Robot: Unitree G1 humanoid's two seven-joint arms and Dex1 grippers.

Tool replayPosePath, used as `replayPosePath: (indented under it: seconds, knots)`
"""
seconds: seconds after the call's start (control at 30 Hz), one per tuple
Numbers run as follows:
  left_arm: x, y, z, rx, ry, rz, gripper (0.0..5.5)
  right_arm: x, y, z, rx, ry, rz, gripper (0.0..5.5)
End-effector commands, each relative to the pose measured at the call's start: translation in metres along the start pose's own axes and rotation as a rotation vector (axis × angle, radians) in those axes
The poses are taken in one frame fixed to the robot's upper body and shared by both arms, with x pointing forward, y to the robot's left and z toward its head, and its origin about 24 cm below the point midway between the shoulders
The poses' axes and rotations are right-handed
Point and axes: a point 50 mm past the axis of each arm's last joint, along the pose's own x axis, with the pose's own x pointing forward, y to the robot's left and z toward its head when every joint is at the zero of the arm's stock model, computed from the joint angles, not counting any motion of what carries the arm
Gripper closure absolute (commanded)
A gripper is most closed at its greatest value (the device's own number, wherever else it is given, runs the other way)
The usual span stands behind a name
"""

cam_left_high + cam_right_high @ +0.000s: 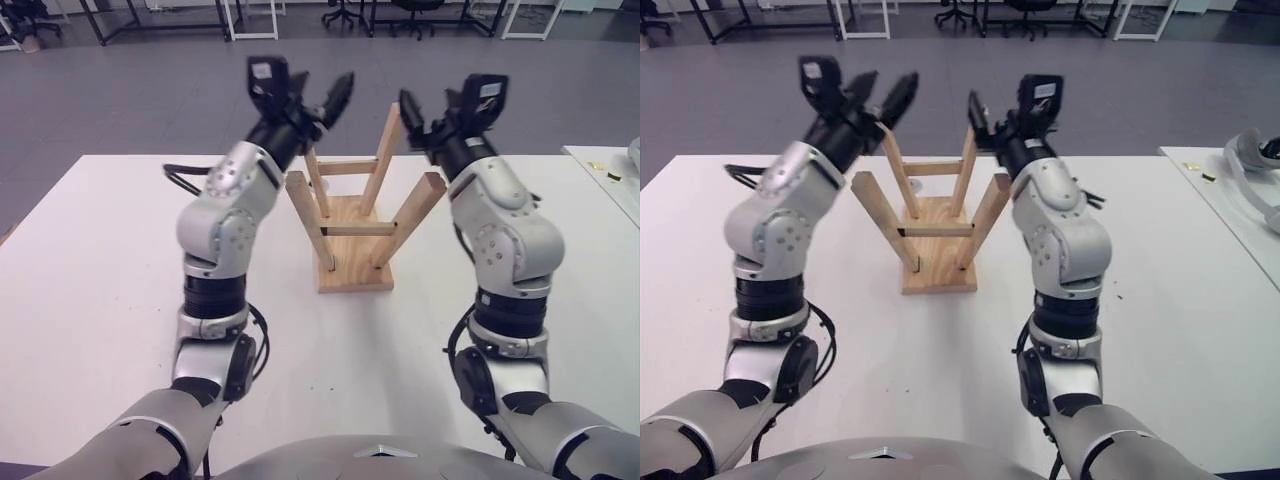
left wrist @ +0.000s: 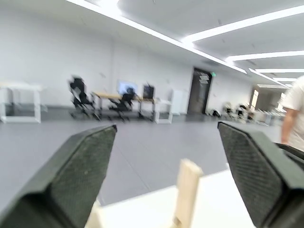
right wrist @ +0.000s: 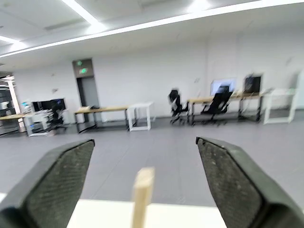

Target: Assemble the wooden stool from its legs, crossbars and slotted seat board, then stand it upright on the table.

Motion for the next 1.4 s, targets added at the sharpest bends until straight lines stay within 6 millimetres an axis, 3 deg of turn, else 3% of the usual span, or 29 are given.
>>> replayPosePath:
  seconds: [0.03,0.1,0.17,0.23,0.33,0.43,0.5,0.6,0.67,0.7,0.73,0.77,0.83,0.97,1.07,1.2,1.3,1.4]
  knots:
    - [-0.025,0.029,-0.007,0.059,0.052,0.119,1.56,-0.008,-0.025,-0.031,-0.148,0.136,0.057,1.48]
    - [-0.05,0.048,-0.027,0.114,0.127,0.245,1.56,-0.028,-0.01,-0.066,-0.297,0.278,0.271,1.48]
    - [-0.08,0.068,-0.045,0.177,0.193,0.412,1.56,-0.048,0.022,-0.08,-0.331,0.305,0.501,1.48]
    - [-0.108,0.079,-0.063,0.222,0.252,0.53,1.56,-0.064,0.048,-0.077,-0.342,0.261,0.695,1.48]
    - [-0.156,0.097,-0.082,0.293,0.341,0.696,1.56,-0.085,0.085,-0.062,-0.225,0.168,0.941,1.48]
    - [-0.195,0.117,-0.096,0.301,0.424,0.85,1.56,-0.098,0.106,-0.063,-0.251,0.155,1.022,1.48]
    - [-0.212,0.12,-0.107,0.291,0.493,0.889,1.56,-0.08,0.096,-0.04,-0.327,0.049,0.923,1.48]
    - [-0.229,0.105,-0.133,0.255,0.616,0.865,1.56,-0.044,0.07,0.037,-0.28,-0.27,0.683,1.48]
    - [-0.24,0.094,-0.145,0.256,0.683,0.854,1.56,-0.023,0.028,0.081,-0.182,-0.408,0.457,1.48]
    - [-0.245,0.086,-0.15,0.284,0.717,0.834,1.56,-0.012,-0.002,0.08,-0.202,-0.372,0.315,1.48]
    - [-0.25,0.079,-0.154,0.305,0.744,0.815,1.56,-0.003,-0.029,0.065,-0.233,-0.274,0.202,1.48]
    - [-0.253,0.073,-0.157,0.318,0.763,0.797,1.56,0.003,-0.049,0.037,-0.266,-0.124,0.123,1.48]
    - [-0.256,0.061,-0.16,0.336,0.787,0.754,1.56,-0.001,-0.071,-0.04,-0.366,0.177,0.069,1.48]
    - [-0.247,0.031,-0.171,0.305,0.83,0.56,1.56,-0.051,-0.06,-0.173,-0.398,0.549,0.245,1.48]
    - [-0.229,0.022,-0.185,0.234,0.836,0.41,1.56,-0.078,-0.037,-0.224,-0.41,0.672,0.405,1.48]
    - [-0.198,0.026,-0.203,0.204,0.842,0.223,1.56,-0.107,-0.018,-0.245,-0.52,0.729,0.678,1.48]
    - [-0.172,0.035,-0.217,0.208,0.821,0.14,1.56,-0.132,-0.019,-0.234,-0.519,0.712,0.852,1.48]
    - [-0.16,0.041,-0.22,0.22,0.788,0.113,1.56,-0.142,-0.026,-0.215,-0.571,0.671,0.889,1.48]
